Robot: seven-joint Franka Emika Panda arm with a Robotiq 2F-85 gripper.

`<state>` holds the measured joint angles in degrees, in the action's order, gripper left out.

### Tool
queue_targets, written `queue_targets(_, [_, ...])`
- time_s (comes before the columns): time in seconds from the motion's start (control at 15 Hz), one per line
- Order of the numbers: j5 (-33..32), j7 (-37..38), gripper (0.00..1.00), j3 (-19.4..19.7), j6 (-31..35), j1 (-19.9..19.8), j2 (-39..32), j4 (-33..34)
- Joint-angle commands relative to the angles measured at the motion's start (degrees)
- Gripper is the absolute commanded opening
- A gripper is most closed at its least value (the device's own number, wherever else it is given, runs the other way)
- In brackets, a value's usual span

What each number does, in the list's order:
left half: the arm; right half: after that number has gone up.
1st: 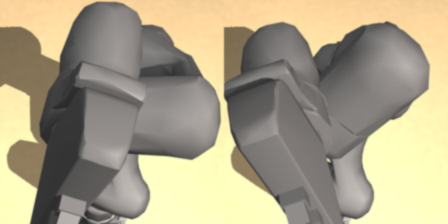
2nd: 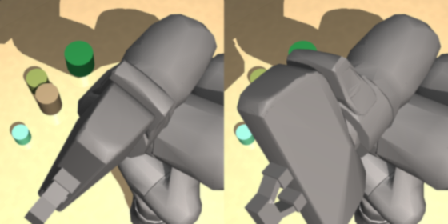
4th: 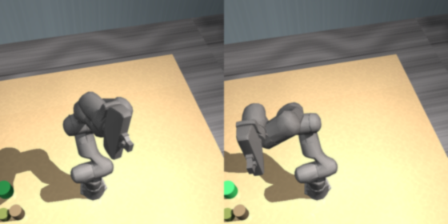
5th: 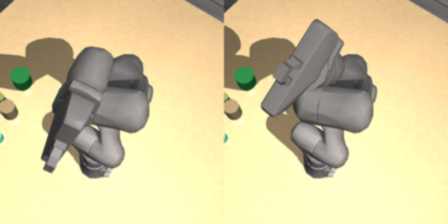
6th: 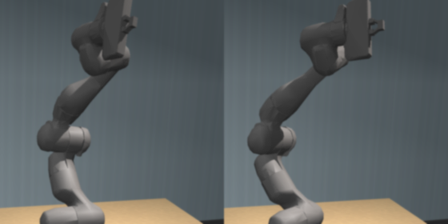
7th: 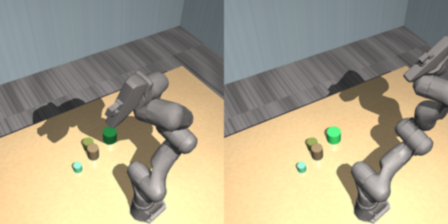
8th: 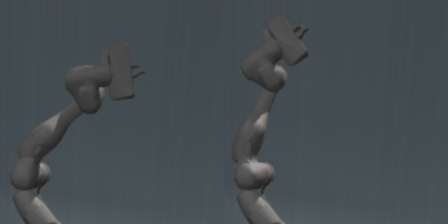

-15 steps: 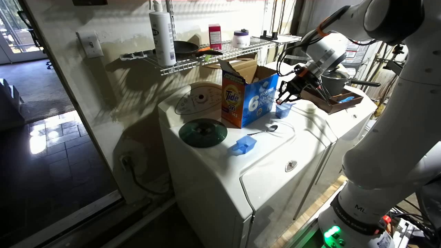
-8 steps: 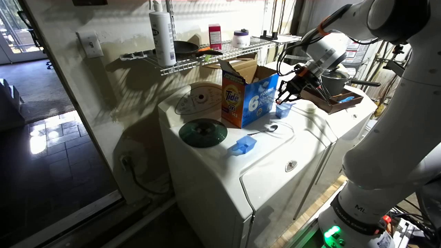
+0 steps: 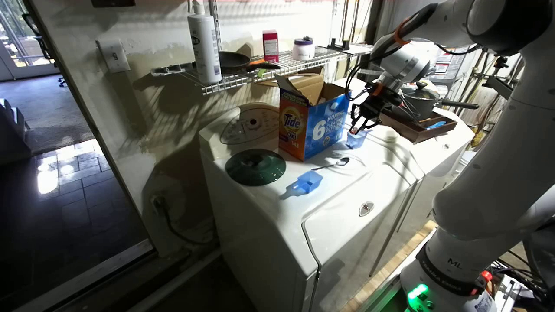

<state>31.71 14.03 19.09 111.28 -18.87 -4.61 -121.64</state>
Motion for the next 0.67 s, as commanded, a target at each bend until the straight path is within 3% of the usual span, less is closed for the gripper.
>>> queue_targets(0.0, [-6.5,5.9,0.06,-0.9,0.8,1.5,2.6,-1.7])
queue_targets(0.6, [-17.2,18.7,0.06,-3.2,2.7,4.3,5.4,-5.1])
